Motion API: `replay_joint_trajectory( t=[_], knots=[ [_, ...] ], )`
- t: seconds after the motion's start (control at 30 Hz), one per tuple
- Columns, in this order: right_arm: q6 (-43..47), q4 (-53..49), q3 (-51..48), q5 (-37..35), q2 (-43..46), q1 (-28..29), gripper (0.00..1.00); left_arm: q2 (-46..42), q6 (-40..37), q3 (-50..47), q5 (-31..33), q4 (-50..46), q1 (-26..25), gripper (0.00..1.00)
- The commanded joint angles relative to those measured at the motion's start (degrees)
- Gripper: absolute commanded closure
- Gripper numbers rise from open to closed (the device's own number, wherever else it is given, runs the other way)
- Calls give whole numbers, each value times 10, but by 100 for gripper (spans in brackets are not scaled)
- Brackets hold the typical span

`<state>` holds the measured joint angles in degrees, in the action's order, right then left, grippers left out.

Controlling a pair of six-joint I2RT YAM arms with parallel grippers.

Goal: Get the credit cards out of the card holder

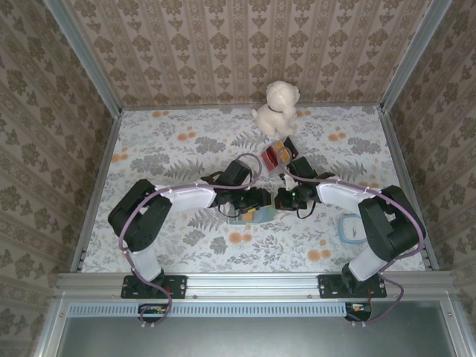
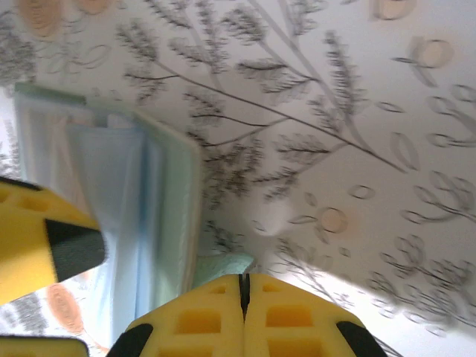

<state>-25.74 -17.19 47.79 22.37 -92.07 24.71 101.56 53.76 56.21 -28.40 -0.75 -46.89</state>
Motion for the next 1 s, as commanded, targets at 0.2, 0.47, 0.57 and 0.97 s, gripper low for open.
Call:
replay_joint_trajectory(
  t=[0.2, 0.47, 0.57, 0.97],
  knots=[
    [-19, 28, 28, 53, -45, -4, 94, -3, -21, -42, -107, 85, 43, 42],
    [-36, -4, -3, -18, 44, -13, 64, -45, -59, -22, -119, 52, 47, 42],
    [-47, -23, -9, -48, 95, -14, 49, -66, -57, -31, -109, 63, 47, 42],
    [-73, -63, 44, -114, 130, 77, 41, -205, -41, -119, 48, -49, 117, 34]
  ],
)
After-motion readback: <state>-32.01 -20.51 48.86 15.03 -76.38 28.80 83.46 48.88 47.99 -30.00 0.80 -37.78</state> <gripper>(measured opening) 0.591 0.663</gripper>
